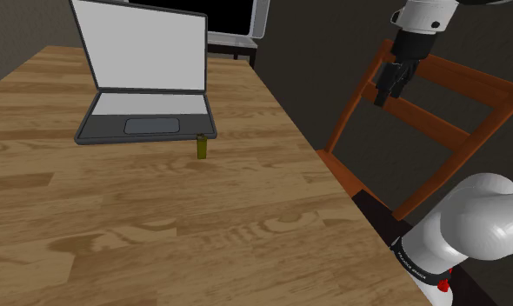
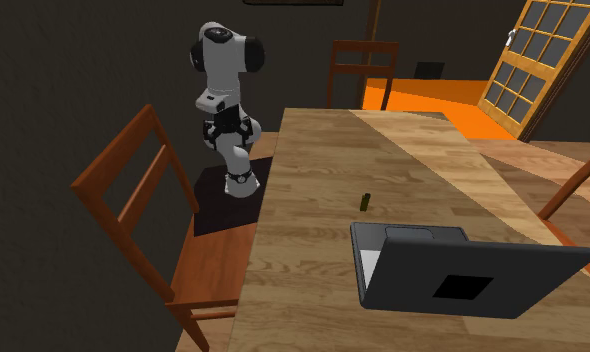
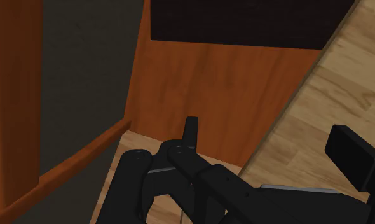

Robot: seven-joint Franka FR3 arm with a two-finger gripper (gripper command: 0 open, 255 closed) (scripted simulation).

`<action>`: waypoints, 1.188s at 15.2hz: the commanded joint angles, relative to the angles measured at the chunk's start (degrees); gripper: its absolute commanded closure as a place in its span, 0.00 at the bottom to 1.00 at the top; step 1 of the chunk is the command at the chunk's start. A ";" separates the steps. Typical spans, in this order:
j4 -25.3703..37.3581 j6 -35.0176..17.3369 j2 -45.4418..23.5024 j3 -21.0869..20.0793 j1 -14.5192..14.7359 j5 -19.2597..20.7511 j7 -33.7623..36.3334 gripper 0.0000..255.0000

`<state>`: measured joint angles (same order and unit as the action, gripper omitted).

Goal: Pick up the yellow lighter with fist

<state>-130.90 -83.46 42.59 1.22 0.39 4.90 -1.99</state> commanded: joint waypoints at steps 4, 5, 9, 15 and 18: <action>-0.29 -2.79 -2.37 -2.86 1.07 -2.71 3.85 0.00; -0.25 -3.75 -3.29 -3.80 1.43 -3.56 5.11 0.00; 0.58 -7.65 -7.54 -7.54 2.74 -6.57 9.99 0.00; 3.87 -13.37 -15.52 -12.95 4.38 -9.68 17.09 0.00; 6.44 -16.01 -20.13 -15.53 5.05 -10.44 20.63 0.00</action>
<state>-125.77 -98.61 24.38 -13.24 5.15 -5.23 17.09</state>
